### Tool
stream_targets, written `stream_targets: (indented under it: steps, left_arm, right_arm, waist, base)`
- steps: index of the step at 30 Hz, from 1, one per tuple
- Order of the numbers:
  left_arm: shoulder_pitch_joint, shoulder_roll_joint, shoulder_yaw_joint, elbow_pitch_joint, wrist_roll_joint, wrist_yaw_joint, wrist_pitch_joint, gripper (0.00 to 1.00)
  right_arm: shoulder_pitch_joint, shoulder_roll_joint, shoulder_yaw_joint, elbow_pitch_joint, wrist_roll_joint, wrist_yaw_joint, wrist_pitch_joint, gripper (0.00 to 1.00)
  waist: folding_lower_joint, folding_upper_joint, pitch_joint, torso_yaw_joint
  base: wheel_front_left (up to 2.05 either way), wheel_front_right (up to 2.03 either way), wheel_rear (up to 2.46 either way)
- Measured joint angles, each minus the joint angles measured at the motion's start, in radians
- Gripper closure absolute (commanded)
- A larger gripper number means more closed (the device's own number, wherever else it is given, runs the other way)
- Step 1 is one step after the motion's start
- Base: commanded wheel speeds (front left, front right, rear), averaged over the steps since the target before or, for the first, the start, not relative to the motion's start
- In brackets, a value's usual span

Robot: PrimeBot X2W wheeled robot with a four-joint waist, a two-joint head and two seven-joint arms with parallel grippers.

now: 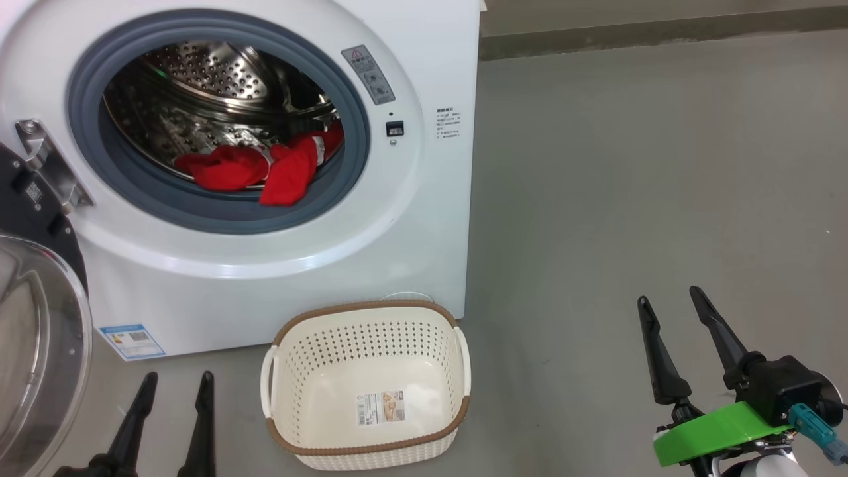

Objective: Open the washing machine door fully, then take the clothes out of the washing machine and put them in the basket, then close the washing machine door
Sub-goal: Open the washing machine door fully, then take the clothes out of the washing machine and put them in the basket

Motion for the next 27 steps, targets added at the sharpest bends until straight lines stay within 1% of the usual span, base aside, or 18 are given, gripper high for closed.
stream_targets:
  steps: [9,13,19,20,27]
  left_arm:
    - [0.0,0.009,0.002,-0.001,0.002,0.032,0.001,0.0]
    - [0.0,0.013,0.003,-0.004,0.002,0.036,0.001,0.0]
    - [-0.001,0.02,0.003,-0.021,0.004,0.04,0.002,0.0]
    - [-0.001,0.019,0.008,-0.029,0.005,0.049,0.0,0.0]
    - [-0.002,0.012,0.015,-0.045,0.0,0.047,-0.005,0.0]
  right_arm:
    - [0.005,0.0,0.0,0.001,0.0,0.0,0.0,0.0]
    - [0.009,0.0,0.0,0.003,0.0,0.0,0.0,0.0]
    - [0.009,0.001,0.001,0.004,0.0,0.0,0.0,0.0]
    - [0.009,0.001,0.001,0.005,0.0,0.0,0.0,0.0]
    - [0.009,0.001,-0.001,0.01,0.0,0.0,0.0,0.0]
  waist:
    - [0.0001,0.0,-0.007,0.006]
    - [0.0,0.0,-0.008,0.008]
    - [0.0,0.0,-0.007,0.01]
    - [0.0,0.0001,-0.007,0.01]
    - [0.0001,0.0,-0.002,0.011]
  base:
    - [0.27,-0.27,0.0]
    - [1.08,-1.08,0.0]
    - [1.59,-1.58,-0.01]
    - [1.35,-1.35,0.0]
    - [0.72,-0.72,0.0]
